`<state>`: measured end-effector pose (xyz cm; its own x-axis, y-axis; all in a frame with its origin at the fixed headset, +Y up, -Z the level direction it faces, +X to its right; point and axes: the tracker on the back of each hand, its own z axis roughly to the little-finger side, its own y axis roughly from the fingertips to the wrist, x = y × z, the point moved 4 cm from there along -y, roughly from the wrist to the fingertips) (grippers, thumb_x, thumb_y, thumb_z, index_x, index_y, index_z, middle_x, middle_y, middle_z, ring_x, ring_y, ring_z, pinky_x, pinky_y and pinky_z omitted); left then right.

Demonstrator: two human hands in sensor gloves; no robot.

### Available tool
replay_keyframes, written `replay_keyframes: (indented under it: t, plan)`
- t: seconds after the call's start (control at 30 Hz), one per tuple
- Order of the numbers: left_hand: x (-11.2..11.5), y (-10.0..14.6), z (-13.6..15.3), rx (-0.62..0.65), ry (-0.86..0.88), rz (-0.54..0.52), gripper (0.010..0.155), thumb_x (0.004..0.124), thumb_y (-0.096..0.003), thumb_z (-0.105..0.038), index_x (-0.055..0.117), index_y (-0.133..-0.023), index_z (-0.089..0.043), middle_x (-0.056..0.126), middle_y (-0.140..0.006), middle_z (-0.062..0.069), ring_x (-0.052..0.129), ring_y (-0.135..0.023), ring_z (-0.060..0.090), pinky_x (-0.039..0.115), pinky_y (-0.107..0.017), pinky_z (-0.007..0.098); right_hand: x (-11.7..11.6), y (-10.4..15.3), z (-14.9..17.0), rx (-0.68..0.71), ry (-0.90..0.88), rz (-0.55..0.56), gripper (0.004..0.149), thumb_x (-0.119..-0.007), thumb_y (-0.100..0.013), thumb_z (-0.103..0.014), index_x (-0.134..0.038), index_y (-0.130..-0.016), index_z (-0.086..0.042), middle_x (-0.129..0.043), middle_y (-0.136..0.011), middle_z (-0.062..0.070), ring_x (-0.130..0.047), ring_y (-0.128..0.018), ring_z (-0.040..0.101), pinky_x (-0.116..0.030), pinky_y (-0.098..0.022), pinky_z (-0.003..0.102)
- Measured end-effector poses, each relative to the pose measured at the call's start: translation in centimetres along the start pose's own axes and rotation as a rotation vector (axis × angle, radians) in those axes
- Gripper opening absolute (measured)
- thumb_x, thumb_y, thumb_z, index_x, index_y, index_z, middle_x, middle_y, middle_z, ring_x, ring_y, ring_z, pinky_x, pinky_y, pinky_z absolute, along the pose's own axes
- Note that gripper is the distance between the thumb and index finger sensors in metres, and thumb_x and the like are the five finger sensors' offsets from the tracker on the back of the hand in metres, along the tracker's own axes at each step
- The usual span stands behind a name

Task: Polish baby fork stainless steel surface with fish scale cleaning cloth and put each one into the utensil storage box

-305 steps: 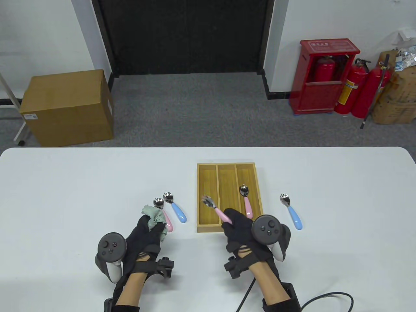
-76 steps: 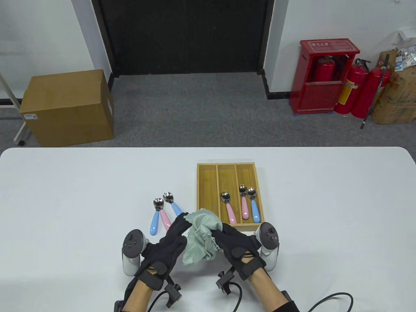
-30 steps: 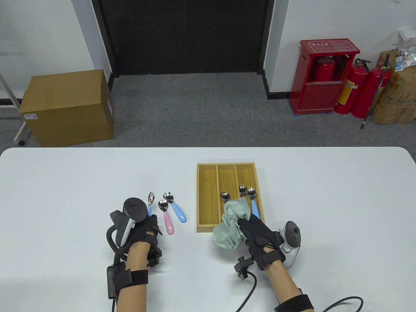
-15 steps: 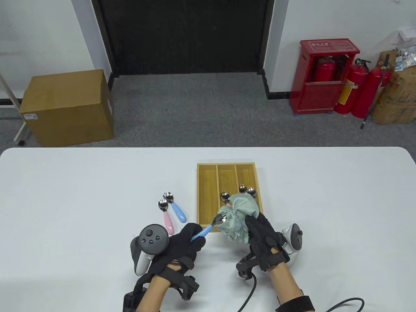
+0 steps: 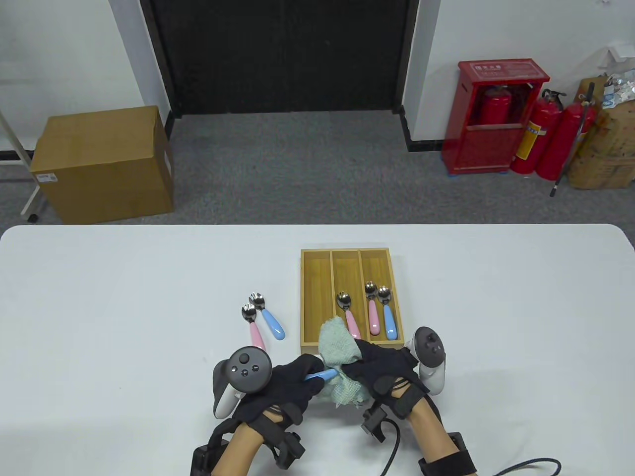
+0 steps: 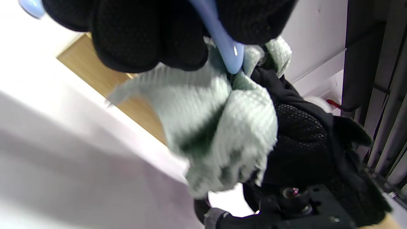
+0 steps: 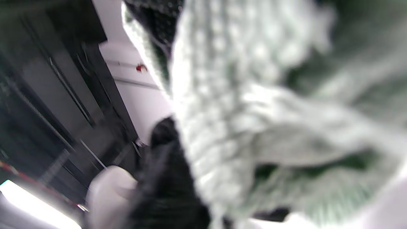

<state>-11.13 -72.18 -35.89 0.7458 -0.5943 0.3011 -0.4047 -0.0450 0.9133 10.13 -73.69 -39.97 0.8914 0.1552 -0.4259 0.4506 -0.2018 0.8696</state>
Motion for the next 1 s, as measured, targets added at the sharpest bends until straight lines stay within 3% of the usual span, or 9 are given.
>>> replay_keyframes:
  t: [0.13, 0.27, 0.37, 0.43, 0.6, 0.73, 0.83, 1.0]
  plan:
    - [-0.1, 0.0, 0.1, -0.008, -0.064, -0.009, 0.048, 0.079, -0.0464, -0.041, 0.075, -0.091, -0.023, 0.094, -0.069, 0.008, 0.096, -0.052, 0.027, 0.069, -0.059, 0.060, 0.0, 0.1, -0.9, 0.026, 0.185, 0.062, 0.046, -0.086, -0.027, -0.018, -0.093, -0.071, -0.004, -0.104, -0.049, 0.028, -0.108, -0.013, 0.026, -0.089, -0.012, 0.050]
    - [-0.6, 0.2, 0.3, -0.014, -0.079, -0.033, 0.049, 0.079, -0.0461, -0.041, 0.076, -0.091, -0.023, 0.093, -0.068, 0.008, 0.095, -0.052, 0.027, 0.069, -0.059, 0.061, -0.1, 0.1, -1.7, 0.051, 0.436, 0.086, 0.046, -0.087, -0.028, -0.029, -0.096, -0.065, -0.003, -0.108, -0.033, 0.021, -0.105, 0.000, 0.019, -0.089, -0.004, 0.045]
    - [-1.0, 0.3, 0.4, -0.011, -0.058, -0.045, 0.049, 0.080, -0.0462, -0.041, 0.077, -0.091, -0.023, 0.093, -0.068, 0.008, 0.095, -0.051, 0.027, 0.069, -0.059, 0.060, 0.7, 0.2, -1.4, 0.042, 0.444, 0.145, 0.046, -0.091, -0.028, -0.039, -0.100, -0.053, -0.003, -0.108, -0.020, 0.015, -0.102, 0.009, 0.015, -0.090, -0.003, 0.044]
    - [-0.9, 0.3, 0.3, -0.004, -0.061, -0.043, 0.049, 0.080, -0.0461, -0.040, 0.077, -0.091, -0.023, 0.093, -0.068, 0.008, 0.095, -0.052, 0.028, 0.069, -0.060, 0.061, 0.7, 0.2, -1.3, 0.043, 0.428, 0.123, 0.045, -0.092, -0.027, -0.040, -0.101, -0.053, -0.004, -0.109, -0.022, 0.015, -0.104, 0.006, 0.017, -0.090, -0.007, 0.046]
    - [-0.2, 0.2, -0.6, 0.020, -0.079, -0.015, 0.049, 0.079, -0.0465, -0.039, 0.075, -0.092, -0.023, 0.092, -0.070, 0.008, 0.094, -0.054, 0.028, 0.067, -0.061, 0.061, -0.4, 0.0, -1.1, 0.047, 0.228, -0.044, 0.046, -0.092, -0.030, -0.026, -0.091, -0.072, -0.009, -0.103, -0.053, 0.023, -0.105, -0.022, 0.030, -0.084, -0.026, 0.055]
    - [-0.2, 0.4, -1.0, 0.038, -0.085, -0.020, 0.049, 0.079, -0.0466, -0.040, 0.076, -0.092, -0.023, 0.092, -0.070, 0.008, 0.094, -0.053, 0.028, 0.067, -0.061, 0.061, -0.2, 0.0, -1.2, 0.047, 0.210, -0.059, 0.046, -0.093, -0.029, -0.026, -0.092, -0.071, -0.008, -0.103, -0.050, 0.023, -0.104, -0.017, 0.027, -0.084, -0.023, 0.054]
    - [-0.1, 0.3, -0.9, 0.033, -0.092, -0.032, 0.049, 0.078, -0.0468, -0.040, 0.075, -0.093, -0.023, 0.092, -0.070, 0.007, 0.094, -0.053, 0.027, 0.067, -0.061, 0.061, 0.4, 0.1, -1.8, 0.048, 0.343, 0.037, 0.047, -0.090, -0.027, -0.033, -0.097, -0.064, -0.004, -0.109, -0.035, 0.020, -0.106, -0.002, 0.020, -0.088, -0.010, 0.048]
    - [-0.7, 0.3, -0.5, 0.020, -0.050, -0.063, 0.049, 0.077, -0.0474, -0.041, 0.075, -0.094, -0.023, 0.093, -0.069, 0.006, 0.095, -0.053, 0.026, 0.069, -0.060, 0.060, 1.7, 0.3, -2.5, 0.050, 0.391, 0.183, 0.047, -0.087, -0.028, -0.037, -0.100, -0.058, -0.002, -0.111, -0.027, 0.018, -0.107, 0.004, 0.018, -0.089, -0.005, 0.045]
